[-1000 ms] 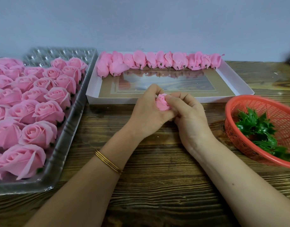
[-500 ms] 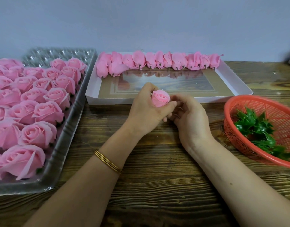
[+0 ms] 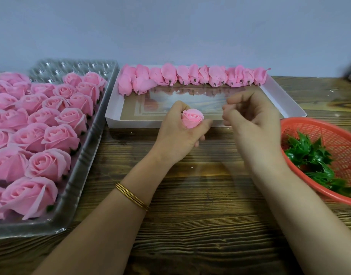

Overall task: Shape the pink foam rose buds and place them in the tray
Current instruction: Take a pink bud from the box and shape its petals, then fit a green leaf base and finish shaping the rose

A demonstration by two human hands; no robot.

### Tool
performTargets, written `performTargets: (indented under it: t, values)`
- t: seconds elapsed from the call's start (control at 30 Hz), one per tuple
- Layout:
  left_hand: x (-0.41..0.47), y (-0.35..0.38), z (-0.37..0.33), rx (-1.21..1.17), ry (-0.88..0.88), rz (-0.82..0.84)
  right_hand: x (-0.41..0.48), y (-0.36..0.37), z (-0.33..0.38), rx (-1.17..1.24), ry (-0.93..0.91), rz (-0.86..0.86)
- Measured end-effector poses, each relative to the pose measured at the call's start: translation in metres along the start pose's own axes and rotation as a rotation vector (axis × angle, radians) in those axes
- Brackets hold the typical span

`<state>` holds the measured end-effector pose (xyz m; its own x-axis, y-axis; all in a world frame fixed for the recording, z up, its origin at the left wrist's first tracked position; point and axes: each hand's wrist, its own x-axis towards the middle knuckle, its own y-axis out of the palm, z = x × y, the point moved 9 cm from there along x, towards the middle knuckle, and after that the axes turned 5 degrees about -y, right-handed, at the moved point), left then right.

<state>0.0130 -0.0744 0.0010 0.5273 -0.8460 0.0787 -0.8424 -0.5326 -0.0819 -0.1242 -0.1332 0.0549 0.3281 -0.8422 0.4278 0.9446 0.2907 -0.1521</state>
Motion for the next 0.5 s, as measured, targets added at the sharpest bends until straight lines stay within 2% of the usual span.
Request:
performTargets:
  t: [0.2, 0.37, 0.5]
  values:
    - [-0.003, 0.000, -0.004, 0.012, -0.022, 0.018, 0.026, -0.039, 0.020, -0.339, -0.082, 0.081]
    - [-0.003, -0.001, -0.004, 0.043, -0.039, 0.018, 0.037, -0.074, 0.003, -0.706, -0.007, 0.215]
    - [-0.003, -0.002, -0.003, 0.059, -0.033, 0.026, 0.043, -0.093, -0.012, -0.910, 0.050, 0.240]
